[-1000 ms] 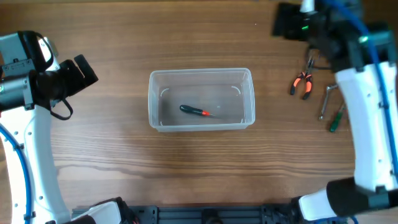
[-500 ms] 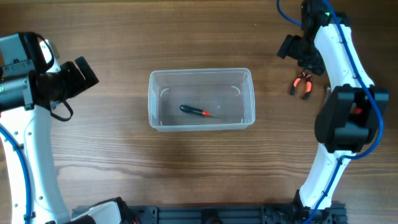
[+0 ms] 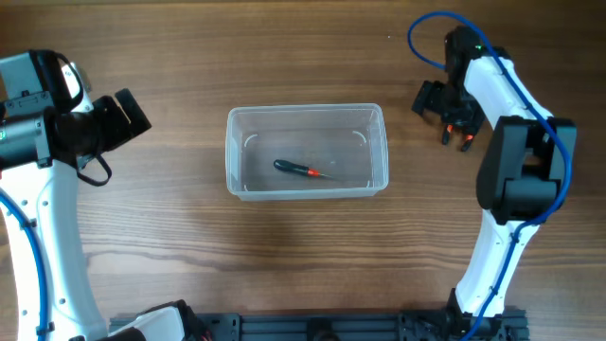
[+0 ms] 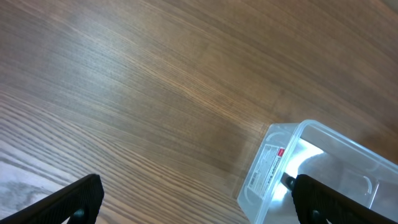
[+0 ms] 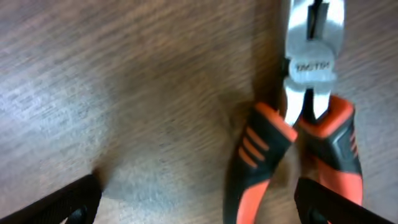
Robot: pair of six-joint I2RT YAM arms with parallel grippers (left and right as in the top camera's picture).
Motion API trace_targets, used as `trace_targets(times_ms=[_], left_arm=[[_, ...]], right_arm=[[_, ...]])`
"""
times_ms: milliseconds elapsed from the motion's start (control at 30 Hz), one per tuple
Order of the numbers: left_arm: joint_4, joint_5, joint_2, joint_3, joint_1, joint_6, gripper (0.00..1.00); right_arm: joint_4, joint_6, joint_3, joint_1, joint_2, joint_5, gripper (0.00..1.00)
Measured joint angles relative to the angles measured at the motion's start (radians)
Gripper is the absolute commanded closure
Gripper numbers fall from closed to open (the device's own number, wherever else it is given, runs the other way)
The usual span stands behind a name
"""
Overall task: Pack container
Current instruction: 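Move the right gripper to the orange TACTIX pliers and grasp them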
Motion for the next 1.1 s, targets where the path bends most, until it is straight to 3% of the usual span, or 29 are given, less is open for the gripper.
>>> trace_targets(times_ms=[100, 333, 500, 800, 1100], left_arm=[[-0.006, 0.003, 0.0, 0.0, 0.0, 0.0, 0.0], [-0.026, 0.006, 0.0, 0.0, 0.0, 0.0, 0.0], [-0.03, 0.006, 0.0, 0.0, 0.0, 0.0, 0.0], [-0.032, 0.006, 0.0, 0.0, 0.0, 0.0, 0.0], [-0.031, 0.006, 0.0, 0.0, 0.0, 0.0, 0.0]], right_arm=[[0.033, -0.002, -0.02, -0.013, -0.006, -0.033, 0.05], [0.04, -0.001, -0.028, -0.023, -0.011, -0.029, 0.73], [0.04, 0.001, -0.028, -0.024, -0.011, -0.03, 0.93], [0.035, -0.021, -0.028, -0.026, -0.011, -0.035, 0.96], [-0.086, -0.202, -0.04, 0.062, -0.122, -0.053, 0.96]])
